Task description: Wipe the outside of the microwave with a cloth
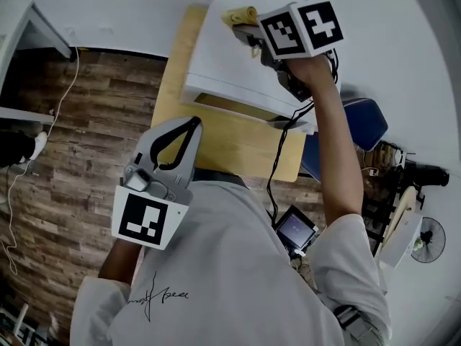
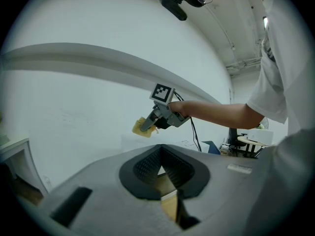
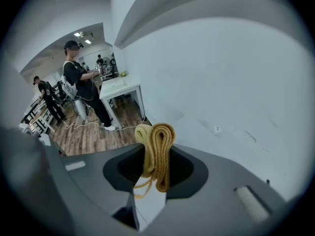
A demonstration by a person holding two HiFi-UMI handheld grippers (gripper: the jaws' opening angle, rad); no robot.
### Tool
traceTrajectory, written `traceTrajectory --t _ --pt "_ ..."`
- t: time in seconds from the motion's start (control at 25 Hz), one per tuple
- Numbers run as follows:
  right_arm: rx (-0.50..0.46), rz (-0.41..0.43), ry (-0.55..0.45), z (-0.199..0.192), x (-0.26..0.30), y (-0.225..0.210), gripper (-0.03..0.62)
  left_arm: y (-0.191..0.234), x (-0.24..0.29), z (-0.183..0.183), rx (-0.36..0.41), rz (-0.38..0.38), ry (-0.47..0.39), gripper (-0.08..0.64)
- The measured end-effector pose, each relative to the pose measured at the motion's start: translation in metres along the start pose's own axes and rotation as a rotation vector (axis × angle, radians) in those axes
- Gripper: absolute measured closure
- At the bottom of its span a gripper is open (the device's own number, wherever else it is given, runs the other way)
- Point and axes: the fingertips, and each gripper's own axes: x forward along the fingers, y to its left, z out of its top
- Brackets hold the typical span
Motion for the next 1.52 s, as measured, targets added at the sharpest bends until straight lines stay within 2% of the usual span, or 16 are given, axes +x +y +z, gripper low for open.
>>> traceTrajectory --t 0.48,0.84,1.0,1.28,1.36,1.52 --pt "0.264 -0.215 0.014 -0.114 -0.080 -0.103 0.471 -0.042 0.037 0.004 0.027 -0.199 0.029 0.566" --pt "0.414 -0.323 0.038 -0.197 -0.129 -0.148 0.471 -0.059 0.058 0.000 0.024 -0.261 0.044 0.566" --pt "0.433 -0.382 0.076 -0.225 -0.144 -0.162 0.471 -0.066 0.066 0.000 0.025 -0.279 0.050 0.566" --pt "0.396 -0.475 0.212 -0.268 -0.150 -0.174 0.471 -0.070 0.073 -0.004 0.013 -0.288 0.061 0.566" --pt "0.393 -0.473 0.234 -0.275 -0.146 -0.173 0.471 -0.069 0.075 -0.006 0.010 -0.285 0.066 0.566" --pt "0.429 -0.437 0.212 -0.275 -0.137 -0.167 0.471 -0.067 0.075 -0.012 0.010 -0.282 0.078 0.566"
